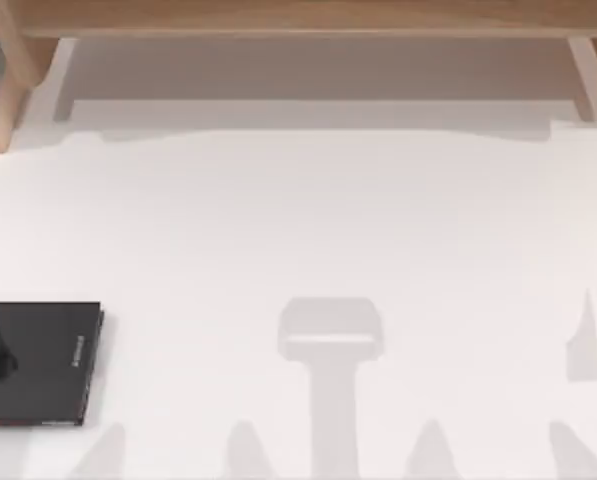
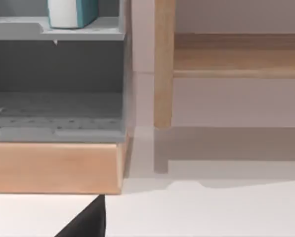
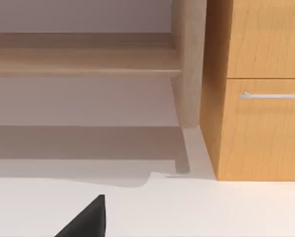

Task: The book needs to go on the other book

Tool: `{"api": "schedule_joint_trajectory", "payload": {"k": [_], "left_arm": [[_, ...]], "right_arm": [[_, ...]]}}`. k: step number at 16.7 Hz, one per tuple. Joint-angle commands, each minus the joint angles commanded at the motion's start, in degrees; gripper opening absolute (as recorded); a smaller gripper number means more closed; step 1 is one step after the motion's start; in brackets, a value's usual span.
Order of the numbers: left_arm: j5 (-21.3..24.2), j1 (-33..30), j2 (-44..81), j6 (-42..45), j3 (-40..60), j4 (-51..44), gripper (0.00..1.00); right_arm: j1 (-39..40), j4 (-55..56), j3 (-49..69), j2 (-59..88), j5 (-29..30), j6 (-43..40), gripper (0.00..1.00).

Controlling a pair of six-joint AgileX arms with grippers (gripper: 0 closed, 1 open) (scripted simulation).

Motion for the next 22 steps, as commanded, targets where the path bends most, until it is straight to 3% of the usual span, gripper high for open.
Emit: {"api": "schedule_joint_trajectory", "payload": {"k": [4, 8, 22], "left_arm": [[0.3, 0.5, 1.8, 0.0, 1.7, 0.8, 1.00], [2.3, 2.7, 12.6, 0.0, 10.7, 5.1, 1.00], [15.4, 14.1, 91.0, -0.1, 60.9, 28.2, 1.00]], "right_arm": [[0.0, 0.0, 0.0, 0.0, 0.0, 0.0, 1.00], [0.0, 0.0, 0.0, 0.0, 0.0, 0.0, 1.00], [0.0, 0.0, 0.0, 0.0, 0.0, 0.0, 1.00]]}}
